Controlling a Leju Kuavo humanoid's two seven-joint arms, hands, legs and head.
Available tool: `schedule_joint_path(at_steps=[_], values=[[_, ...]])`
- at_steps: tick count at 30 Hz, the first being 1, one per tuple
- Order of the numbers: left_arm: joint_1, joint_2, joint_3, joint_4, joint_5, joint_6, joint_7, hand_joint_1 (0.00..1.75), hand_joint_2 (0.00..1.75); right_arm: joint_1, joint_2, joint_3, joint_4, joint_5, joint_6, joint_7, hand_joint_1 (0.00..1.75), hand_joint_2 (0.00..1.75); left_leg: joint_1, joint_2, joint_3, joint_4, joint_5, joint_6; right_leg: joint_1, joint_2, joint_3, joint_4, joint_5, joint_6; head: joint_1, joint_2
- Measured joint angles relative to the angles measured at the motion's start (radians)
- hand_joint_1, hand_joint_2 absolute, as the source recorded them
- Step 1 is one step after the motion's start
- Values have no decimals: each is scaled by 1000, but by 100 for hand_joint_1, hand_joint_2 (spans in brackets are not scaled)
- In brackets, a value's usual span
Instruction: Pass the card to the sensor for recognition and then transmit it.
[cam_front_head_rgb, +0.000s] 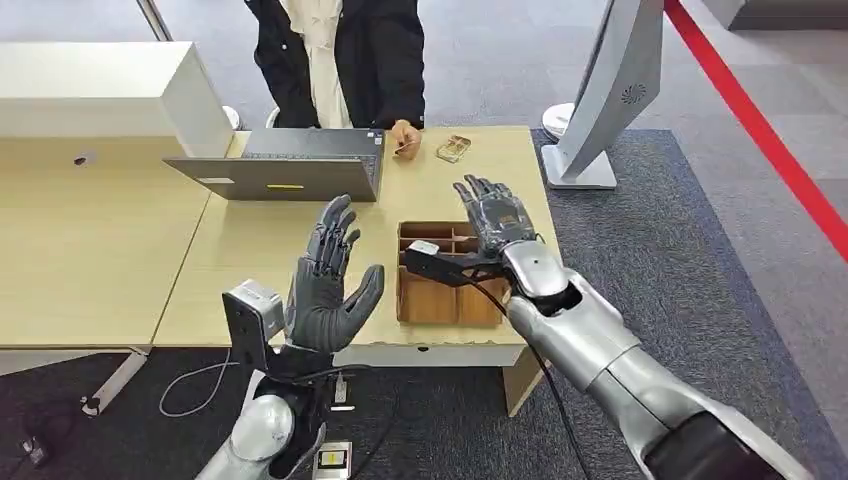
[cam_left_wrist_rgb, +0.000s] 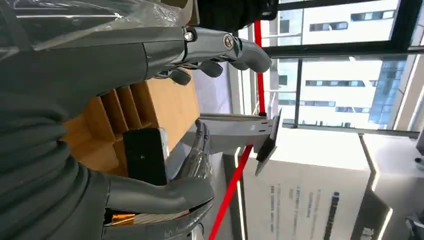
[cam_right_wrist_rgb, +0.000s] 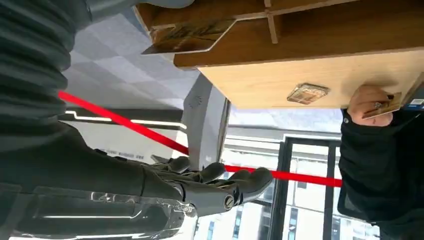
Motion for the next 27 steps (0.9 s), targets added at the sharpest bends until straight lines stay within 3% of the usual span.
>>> schedule_joint_path(at_steps=[27], values=[[4, 0, 13, 0, -6, 5, 5, 0, 175, -5, 7, 29, 84, -28, -5, -6, 0, 175, 0, 0, 0, 0, 0, 0, 0, 0, 0, 0, 0, 0, 0, 0]])
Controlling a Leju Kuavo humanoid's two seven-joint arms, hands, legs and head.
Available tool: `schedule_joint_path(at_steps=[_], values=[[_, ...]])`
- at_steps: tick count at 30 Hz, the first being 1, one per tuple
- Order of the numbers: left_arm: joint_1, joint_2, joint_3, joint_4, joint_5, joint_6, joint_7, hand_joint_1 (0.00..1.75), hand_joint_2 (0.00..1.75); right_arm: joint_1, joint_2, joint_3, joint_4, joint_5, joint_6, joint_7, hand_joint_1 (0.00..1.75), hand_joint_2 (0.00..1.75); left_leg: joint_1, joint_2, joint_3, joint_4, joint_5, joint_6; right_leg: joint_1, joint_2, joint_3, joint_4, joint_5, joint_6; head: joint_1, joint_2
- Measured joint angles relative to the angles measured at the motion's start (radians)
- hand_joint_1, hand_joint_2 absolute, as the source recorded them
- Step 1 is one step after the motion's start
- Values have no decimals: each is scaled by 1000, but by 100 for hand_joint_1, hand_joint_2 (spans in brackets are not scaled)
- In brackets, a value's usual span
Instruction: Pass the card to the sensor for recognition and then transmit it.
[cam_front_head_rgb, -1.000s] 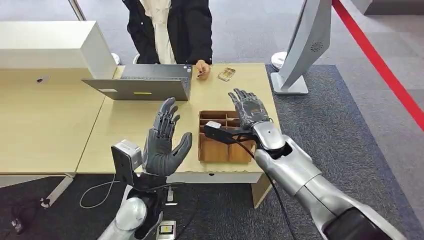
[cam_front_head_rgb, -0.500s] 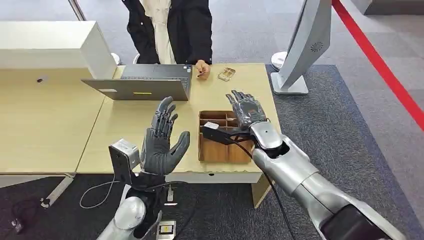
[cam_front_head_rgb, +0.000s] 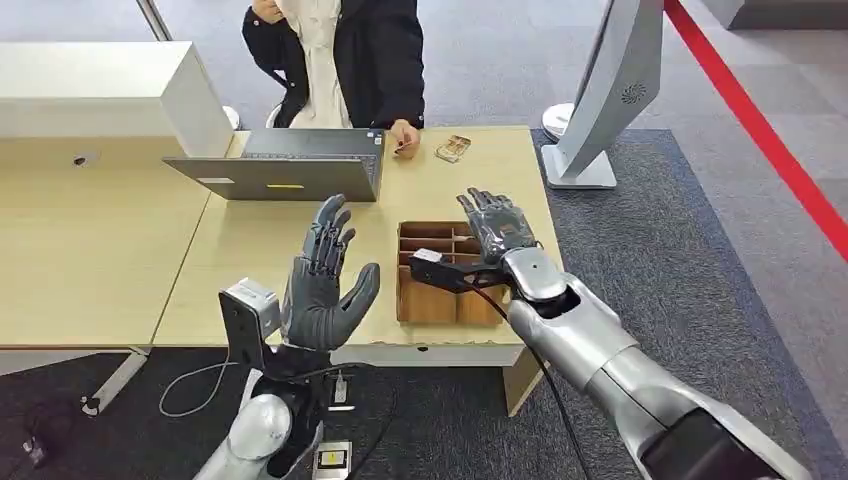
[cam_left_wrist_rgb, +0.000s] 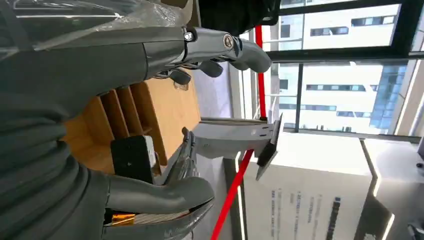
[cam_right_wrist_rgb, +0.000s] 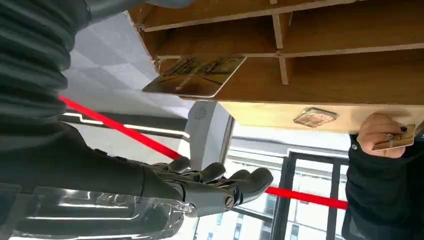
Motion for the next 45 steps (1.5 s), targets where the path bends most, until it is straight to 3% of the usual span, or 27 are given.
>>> schedule_joint_path(at_steps=[44, 45], values=[[-4, 0, 0, 0, -3, 16, 4, 0, 175, -15, -17, -2, 27, 6, -9, 2, 0, 175, 0, 0, 0, 0, 0, 0, 0, 0, 0, 0, 0, 0, 0, 0], [-4, 0, 0, 0, -3, 16, 4, 0, 175, -15, -17, -2, 27, 6, -9, 2, 70, 175, 0, 0, 0, 0, 0, 0, 0, 0, 0, 0, 0, 0, 0, 0]])
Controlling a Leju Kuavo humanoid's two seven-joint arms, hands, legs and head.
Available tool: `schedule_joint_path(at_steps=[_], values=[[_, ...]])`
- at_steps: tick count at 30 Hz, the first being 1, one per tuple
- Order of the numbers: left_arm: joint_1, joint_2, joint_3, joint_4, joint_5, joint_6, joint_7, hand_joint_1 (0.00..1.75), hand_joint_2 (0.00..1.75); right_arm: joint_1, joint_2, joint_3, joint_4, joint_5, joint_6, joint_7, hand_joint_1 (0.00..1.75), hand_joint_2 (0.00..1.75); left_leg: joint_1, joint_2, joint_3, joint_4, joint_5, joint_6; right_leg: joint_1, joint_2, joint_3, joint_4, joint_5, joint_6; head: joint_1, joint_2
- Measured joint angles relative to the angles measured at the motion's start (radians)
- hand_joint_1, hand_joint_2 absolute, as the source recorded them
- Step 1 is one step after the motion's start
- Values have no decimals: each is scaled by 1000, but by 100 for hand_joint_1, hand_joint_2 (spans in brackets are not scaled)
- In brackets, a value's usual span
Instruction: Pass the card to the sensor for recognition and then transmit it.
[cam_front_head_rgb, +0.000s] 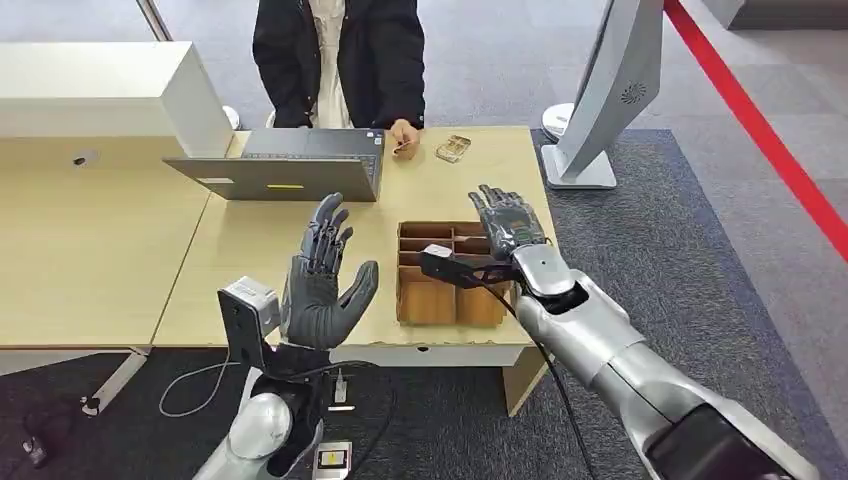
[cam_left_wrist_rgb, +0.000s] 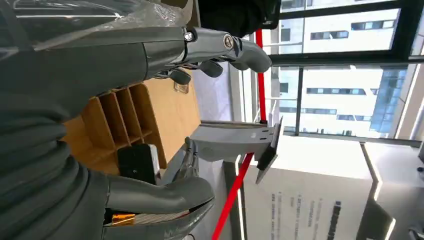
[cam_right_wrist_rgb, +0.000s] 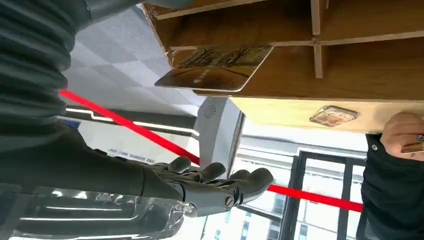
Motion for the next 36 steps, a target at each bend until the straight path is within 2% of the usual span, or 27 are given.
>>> schedule_joint_path(at_steps=[1, 2, 14, 23, 32, 36], values=[[0, 0, 0, 0, 0, 0, 0, 0, 175, 0, 0, 0, 0, 0, 0, 0, 143, 175, 0, 0, 0, 0, 0, 0, 0, 0, 0, 0, 0, 0, 0, 0], [0, 0, 0, 0, 0, 0, 0, 0, 175, 0, 0, 0, 0, 0, 0, 0, 175, 175, 0, 0, 0, 0, 0, 0, 0, 0, 0, 0, 0, 0, 0, 0], [0, 0, 0, 0, 3, -6, 5, 0, 175, 0, -3, 0, 0, -9, 27, 2, 175, 175, 0, 0, 0, 0, 0, 0, 0, 0, 0, 0, 0, 0, 0, 0], [0, 0, 0, 0, 2, -14, 9, 0, 175, -1, -5, 0, 0, -8, 13, 3, 175, 175, 0, 0, 0, 0, 0, 0, 0, 0, 0, 0, 0, 0, 0, 0], [-2, 0, 0, 0, 2, -10, 9, 0, 175, -1, -5, -3, 0, -4, -59, 9, 175, 175, 0, 0, 0, 0, 0, 0, 0, 0, 0, 0, 0, 0, 0, 0], [-2, 0, 0, 0, 2, 0, 9, 0, 175, -2, -4, -23, -2, -13, -156, 20, 175, 175, 0, 0, 0, 0, 0, 0, 0, 0, 0, 0, 0, 0, 0, 0]])
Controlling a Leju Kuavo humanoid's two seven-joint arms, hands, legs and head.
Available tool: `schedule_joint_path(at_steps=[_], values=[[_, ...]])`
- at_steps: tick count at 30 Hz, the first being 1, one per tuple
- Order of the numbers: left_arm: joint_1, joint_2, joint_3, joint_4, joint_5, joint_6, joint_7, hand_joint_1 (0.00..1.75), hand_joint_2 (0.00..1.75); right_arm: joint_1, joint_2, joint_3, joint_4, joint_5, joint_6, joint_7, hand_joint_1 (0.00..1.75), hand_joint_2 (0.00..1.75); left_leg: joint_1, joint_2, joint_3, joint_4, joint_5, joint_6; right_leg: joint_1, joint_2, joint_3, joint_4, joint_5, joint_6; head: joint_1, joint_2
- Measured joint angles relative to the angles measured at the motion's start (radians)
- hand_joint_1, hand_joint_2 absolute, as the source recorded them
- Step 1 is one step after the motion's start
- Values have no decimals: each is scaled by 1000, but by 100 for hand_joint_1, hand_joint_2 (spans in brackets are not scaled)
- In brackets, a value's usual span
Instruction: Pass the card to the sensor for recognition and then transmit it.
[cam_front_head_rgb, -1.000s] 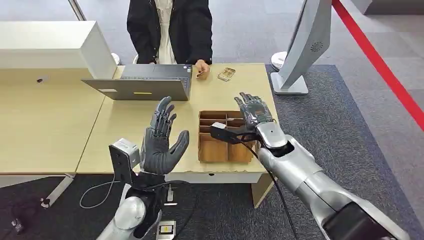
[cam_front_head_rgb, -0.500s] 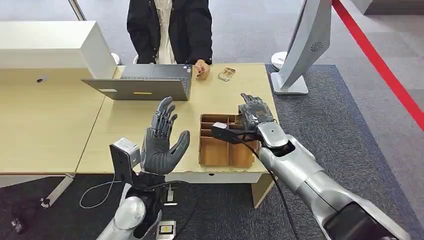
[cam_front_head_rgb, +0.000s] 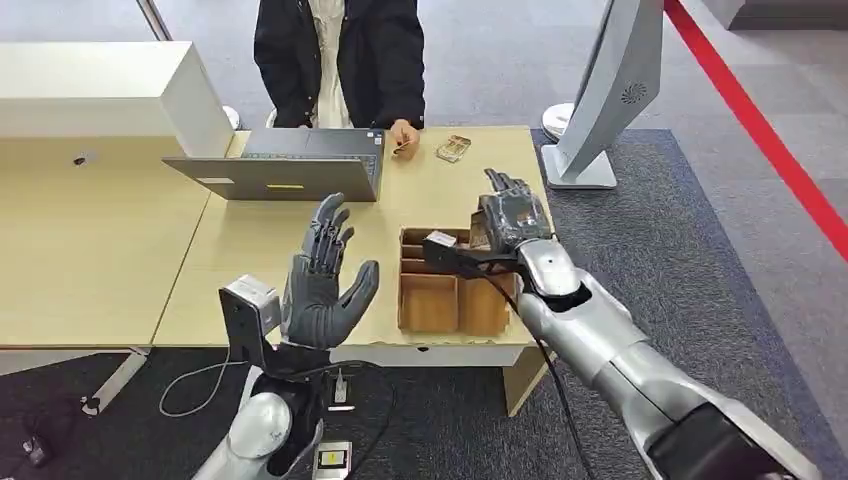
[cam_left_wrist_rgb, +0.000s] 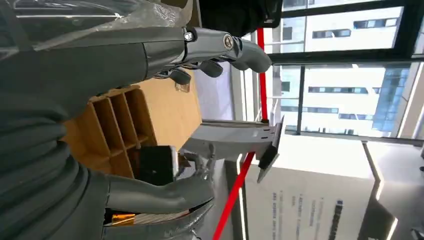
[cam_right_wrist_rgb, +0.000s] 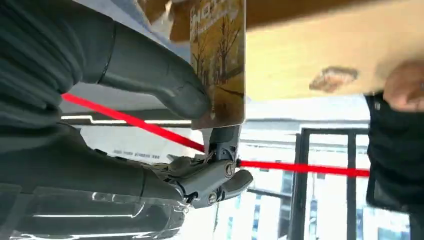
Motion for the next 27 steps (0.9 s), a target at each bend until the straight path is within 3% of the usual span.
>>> schedule_joint_path(at_steps=[7, 14, 21, 27], values=[[-9, 0, -2, 0, 8, 7, -5, 0, 175, -17, -4, -45, -44, -2, -86, 30, 175, 175, 0, 0, 0, 0, 0, 0, 0, 0, 0, 0, 0, 0, 0, 0], [-23, -9, -8, 11, 19, 7, -20, 0, 175, -54, -18, -101, -112, 10, -86, 48, 175, 175, 0, 0, 0, 0, 0, 0, 0, 0, 0, 0, 0, 0, 0, 0], [-33, -14, -18, 23, 26, -5, -32, 0, 175, -64, -23, -118, -135, 39, -56, 41, 175, 175, 0, 0, 0, 0, 0, 0, 0, 0, 0, 0, 0, 0, 0, 0], [-43, -24, -21, 37, 35, -35, -43, 0, 175, -137, -11, -115, -128, 55, 17, 22, 175, 175, 0, 0, 0, 0, 0, 0, 0, 0, 0, 0, 0, 0, 0, 0]])
